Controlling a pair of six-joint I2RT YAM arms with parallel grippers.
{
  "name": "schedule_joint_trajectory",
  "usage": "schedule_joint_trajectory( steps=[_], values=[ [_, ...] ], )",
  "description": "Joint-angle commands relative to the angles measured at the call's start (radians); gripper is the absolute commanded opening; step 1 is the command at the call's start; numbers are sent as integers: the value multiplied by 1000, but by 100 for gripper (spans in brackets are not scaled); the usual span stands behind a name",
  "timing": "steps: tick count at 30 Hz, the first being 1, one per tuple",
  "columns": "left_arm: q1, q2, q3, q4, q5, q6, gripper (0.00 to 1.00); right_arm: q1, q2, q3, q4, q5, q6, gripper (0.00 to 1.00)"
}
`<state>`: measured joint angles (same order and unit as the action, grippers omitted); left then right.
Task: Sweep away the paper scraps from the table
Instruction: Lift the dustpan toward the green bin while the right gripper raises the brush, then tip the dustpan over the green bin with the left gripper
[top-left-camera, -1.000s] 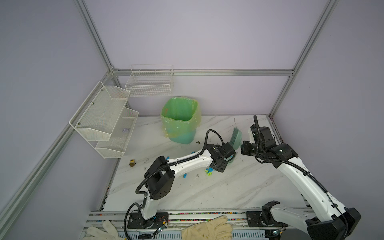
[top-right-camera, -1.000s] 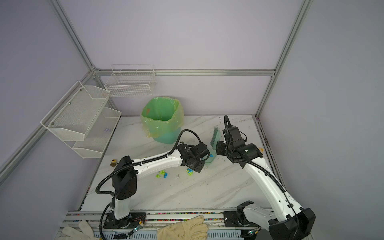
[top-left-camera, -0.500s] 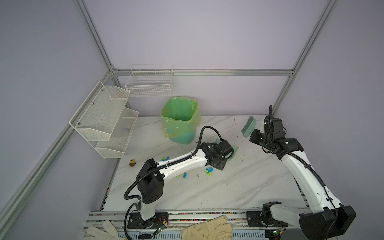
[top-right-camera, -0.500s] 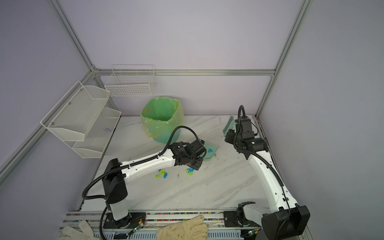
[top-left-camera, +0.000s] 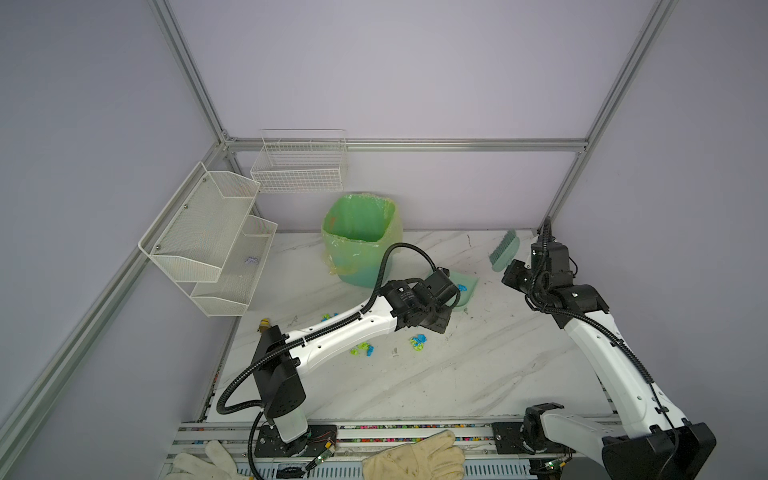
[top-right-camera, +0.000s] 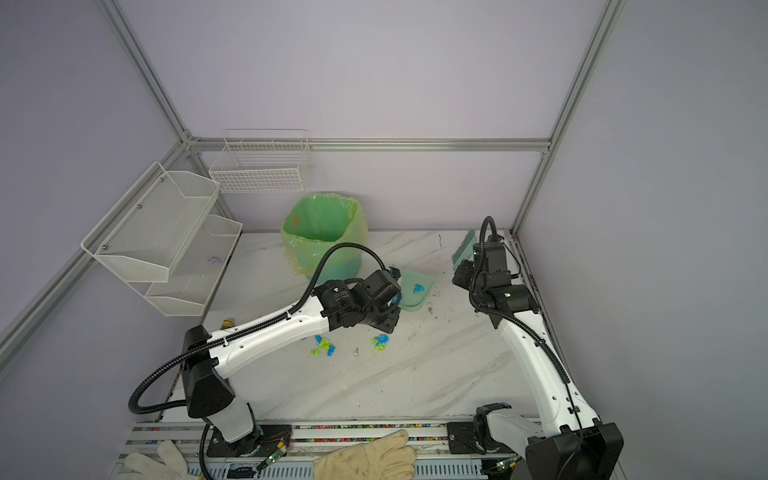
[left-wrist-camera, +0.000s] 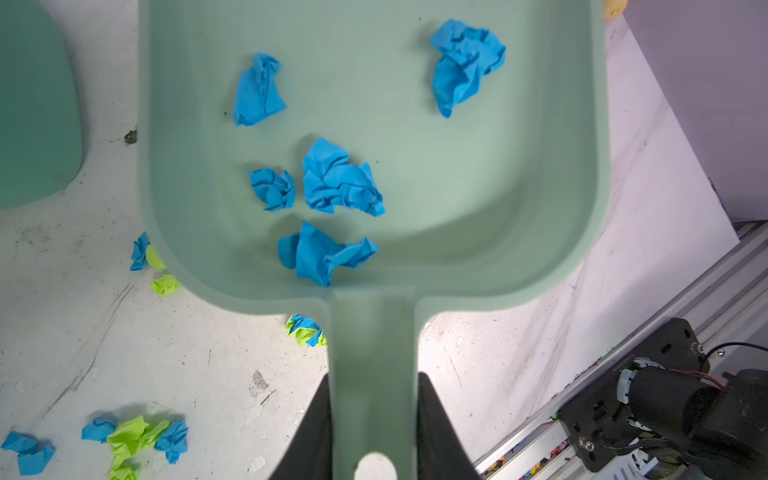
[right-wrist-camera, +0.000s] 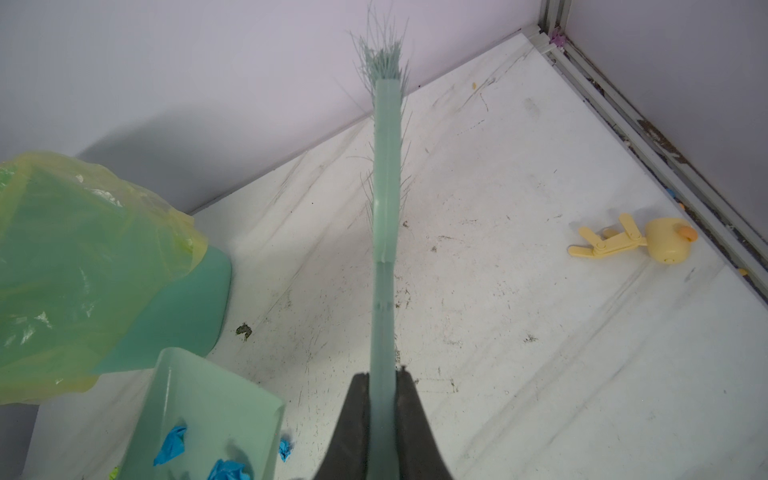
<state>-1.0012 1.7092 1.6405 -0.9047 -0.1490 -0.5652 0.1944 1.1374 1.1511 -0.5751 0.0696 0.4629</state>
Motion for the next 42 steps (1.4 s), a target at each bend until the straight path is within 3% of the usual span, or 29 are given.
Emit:
schedule_joint_trajectory(
  steps=[1,14,30,42],
  values=[
    [9,-61,30,53,27,-20,0,-6,-30,-28,53,-11,17,0],
    [71,-126,57,107,37,-16,0,-7,-81,-96,72,-42,-7,0],
    [276,-157,159,139,266,-23,0,-6,-91,-134,123,-85,-9,0],
    [371,-157,222,184,379,-51,0,-6,-88,-145,142,-106,-3,0]
  ],
)
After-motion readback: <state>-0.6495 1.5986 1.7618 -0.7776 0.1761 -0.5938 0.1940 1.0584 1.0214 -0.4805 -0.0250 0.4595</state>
